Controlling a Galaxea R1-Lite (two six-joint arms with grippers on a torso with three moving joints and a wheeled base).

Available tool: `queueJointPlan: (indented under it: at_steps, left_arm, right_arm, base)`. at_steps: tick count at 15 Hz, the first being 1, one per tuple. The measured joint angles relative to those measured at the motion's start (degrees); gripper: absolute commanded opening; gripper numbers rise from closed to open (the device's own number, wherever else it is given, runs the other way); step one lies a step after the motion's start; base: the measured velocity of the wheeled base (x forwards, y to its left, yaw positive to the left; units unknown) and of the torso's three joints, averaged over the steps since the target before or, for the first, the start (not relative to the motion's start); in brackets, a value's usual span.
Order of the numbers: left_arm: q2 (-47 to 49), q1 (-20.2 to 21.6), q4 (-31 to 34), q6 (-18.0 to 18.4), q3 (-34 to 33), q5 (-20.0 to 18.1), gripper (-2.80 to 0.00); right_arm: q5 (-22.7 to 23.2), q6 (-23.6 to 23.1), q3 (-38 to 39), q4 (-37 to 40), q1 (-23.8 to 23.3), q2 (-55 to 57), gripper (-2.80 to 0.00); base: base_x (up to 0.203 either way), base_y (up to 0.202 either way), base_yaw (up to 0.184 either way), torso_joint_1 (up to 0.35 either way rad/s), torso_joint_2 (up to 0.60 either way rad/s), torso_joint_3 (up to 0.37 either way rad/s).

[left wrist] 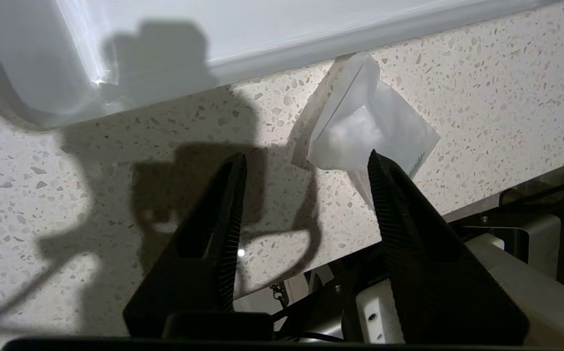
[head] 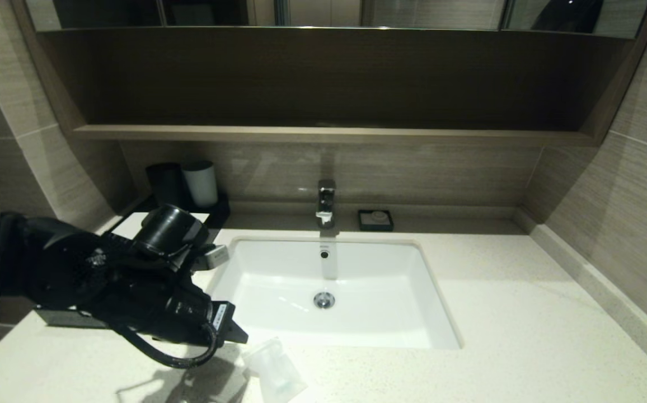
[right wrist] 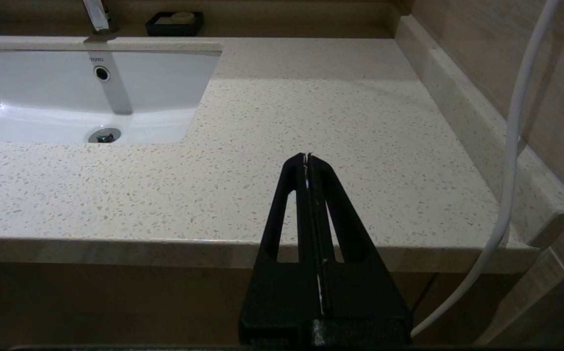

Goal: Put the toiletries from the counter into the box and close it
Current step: Pick up the bathroom toiletry

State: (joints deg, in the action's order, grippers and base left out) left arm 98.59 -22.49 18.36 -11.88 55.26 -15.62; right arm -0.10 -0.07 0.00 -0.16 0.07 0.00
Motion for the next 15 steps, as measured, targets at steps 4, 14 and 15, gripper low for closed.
queueJointPlan:
  at_steps: [4, 14, 15]
  left_arm:
    - [1.10, 0.50, 0.21, 1.59, 1.06, -4.21, 0.00]
    - [-0.99, -1.63, 8.96, 1.60, 5.84, -1.26, 0.00]
    - [-0.69, -2.27, 10.53, 1.58, 7.31, -0.10, 0.00]
  right_arm:
    - [0.00, 0.00, 0.00, 0.01, 0.00, 0.00, -2.80]
    - [0.00, 0.05, 0.00, 0.00, 0.00, 0.00, -2.80]
    - [0.02, 0.05, 0.00, 0.00, 0.00, 0.00, -2.80]
  base:
    - [0.000, 0.000, 0.000, 0.000, 0.00, 0.000]
    - [0.000, 0.000, 0.000, 0.000, 0.00, 0.000]
    - [0.000, 0.000, 0.000, 0.000, 0.00, 0.000]
